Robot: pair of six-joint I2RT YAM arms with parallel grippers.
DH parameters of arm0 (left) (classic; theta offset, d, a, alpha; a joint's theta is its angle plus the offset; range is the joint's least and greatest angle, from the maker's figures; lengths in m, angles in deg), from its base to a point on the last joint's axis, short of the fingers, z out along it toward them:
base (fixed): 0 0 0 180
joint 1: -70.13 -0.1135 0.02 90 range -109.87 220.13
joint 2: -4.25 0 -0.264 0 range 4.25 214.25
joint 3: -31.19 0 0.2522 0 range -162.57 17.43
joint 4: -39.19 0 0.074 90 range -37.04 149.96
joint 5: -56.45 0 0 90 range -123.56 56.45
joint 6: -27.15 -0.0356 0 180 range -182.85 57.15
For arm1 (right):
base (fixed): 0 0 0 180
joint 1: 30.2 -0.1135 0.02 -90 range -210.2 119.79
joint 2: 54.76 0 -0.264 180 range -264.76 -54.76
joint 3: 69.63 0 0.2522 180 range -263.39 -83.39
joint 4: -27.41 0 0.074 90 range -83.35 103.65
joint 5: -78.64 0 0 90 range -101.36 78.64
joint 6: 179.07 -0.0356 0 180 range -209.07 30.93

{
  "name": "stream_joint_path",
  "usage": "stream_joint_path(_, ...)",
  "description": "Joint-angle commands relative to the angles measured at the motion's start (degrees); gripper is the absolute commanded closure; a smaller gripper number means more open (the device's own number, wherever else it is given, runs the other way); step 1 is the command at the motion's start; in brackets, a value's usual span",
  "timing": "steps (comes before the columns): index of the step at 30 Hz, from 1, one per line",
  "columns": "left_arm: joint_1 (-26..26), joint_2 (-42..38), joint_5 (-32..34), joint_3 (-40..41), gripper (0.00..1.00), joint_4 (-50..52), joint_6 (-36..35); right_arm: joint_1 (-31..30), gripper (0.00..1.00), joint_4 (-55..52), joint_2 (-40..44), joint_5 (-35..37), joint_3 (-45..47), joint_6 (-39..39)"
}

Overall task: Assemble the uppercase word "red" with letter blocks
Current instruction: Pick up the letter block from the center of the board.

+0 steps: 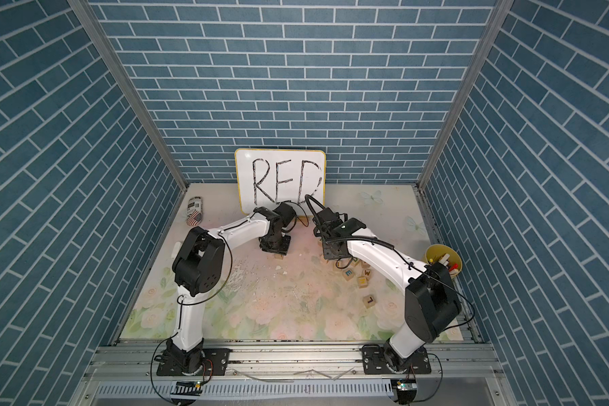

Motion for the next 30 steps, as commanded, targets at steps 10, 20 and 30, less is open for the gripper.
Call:
stream_joint_path(10,0.4,-1.2,2.5,2.7,0.67,-0.4,-2.4,-0.1,0.64,0.6,0.1,0.3,-0.2,-0.5)
stream_joint_path(20,-1.5,-9.2,6.1,5.6,0.69,-0.6,-9.6,-0.1,0.64,1.1,0.3,0.8,-0.3,-0.5)
stream_joint_path(30,-7.4,-15.0,5.3,11.9,0.69,-1.9,-18.4,0.2,0.63,2.0,-1.8,-0.2,-1.6,0.7)
